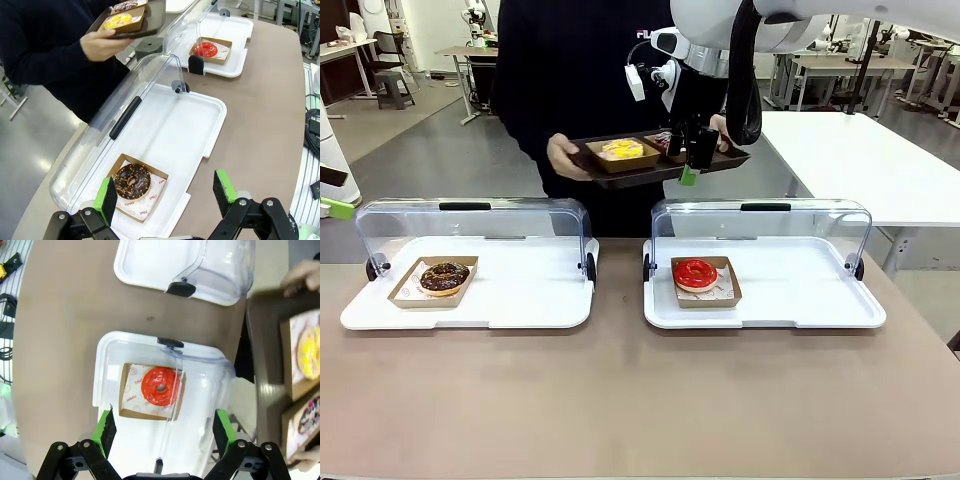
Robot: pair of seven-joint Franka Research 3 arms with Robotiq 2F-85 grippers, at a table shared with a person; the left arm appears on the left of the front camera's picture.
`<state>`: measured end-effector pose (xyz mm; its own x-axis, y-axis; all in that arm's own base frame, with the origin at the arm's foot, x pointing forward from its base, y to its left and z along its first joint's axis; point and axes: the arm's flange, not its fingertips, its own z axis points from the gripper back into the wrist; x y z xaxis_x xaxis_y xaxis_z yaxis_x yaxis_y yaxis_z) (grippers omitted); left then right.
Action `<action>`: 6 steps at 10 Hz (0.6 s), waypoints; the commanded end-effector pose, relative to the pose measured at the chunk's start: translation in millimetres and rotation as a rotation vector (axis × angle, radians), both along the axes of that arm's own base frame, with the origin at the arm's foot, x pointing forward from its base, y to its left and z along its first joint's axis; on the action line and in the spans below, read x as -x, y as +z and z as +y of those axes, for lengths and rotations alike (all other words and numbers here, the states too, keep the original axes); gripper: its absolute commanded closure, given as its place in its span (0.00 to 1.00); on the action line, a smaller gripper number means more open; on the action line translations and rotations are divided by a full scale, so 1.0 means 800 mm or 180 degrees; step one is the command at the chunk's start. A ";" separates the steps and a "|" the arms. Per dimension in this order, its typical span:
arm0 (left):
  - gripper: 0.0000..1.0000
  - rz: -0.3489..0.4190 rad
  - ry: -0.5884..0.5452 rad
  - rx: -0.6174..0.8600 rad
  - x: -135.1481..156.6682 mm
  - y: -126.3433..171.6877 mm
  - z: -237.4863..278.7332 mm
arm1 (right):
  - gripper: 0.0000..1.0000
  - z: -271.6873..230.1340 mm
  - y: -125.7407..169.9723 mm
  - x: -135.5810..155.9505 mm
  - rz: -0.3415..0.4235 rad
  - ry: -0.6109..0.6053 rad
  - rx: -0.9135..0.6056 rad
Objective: Provide the desired donut to the person.
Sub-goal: Place the picked Paper togo box onto the Handle tray extended by the person.
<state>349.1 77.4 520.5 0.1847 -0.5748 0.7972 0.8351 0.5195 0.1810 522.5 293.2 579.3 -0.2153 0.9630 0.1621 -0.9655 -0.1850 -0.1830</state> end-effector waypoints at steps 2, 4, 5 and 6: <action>0.00 -0.0023 -0.0010 0.0045 0.001 -0.002 0.000 | 0.00 -0.001 -0.002 -0.001 -0.0007 -0.0025 0.0031; 0.00 -0.0023 -0.0010 0.0045 0.001 -0.002 0.000 | 0.00 -0.056 0.022 0.031 0.0123 0.0083 -0.0430; 0.00 -0.0023 -0.0010 0.0045 0.001 -0.002 0.000 | 0.00 -0.110 0.027 0.060 0.0204 0.0084 -0.0781; 0.00 -0.0023 -0.0010 0.0045 0.001 -0.002 0.000 | 0.00 -0.155 0.020 0.084 0.0237 0.0056 -0.1021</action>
<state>349.1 77.8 520.4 0.1854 -0.5743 0.7974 0.8346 0.5204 0.1808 491.8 220.8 611.2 -0.2095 0.8987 0.3852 -0.9713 -0.1458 -0.1881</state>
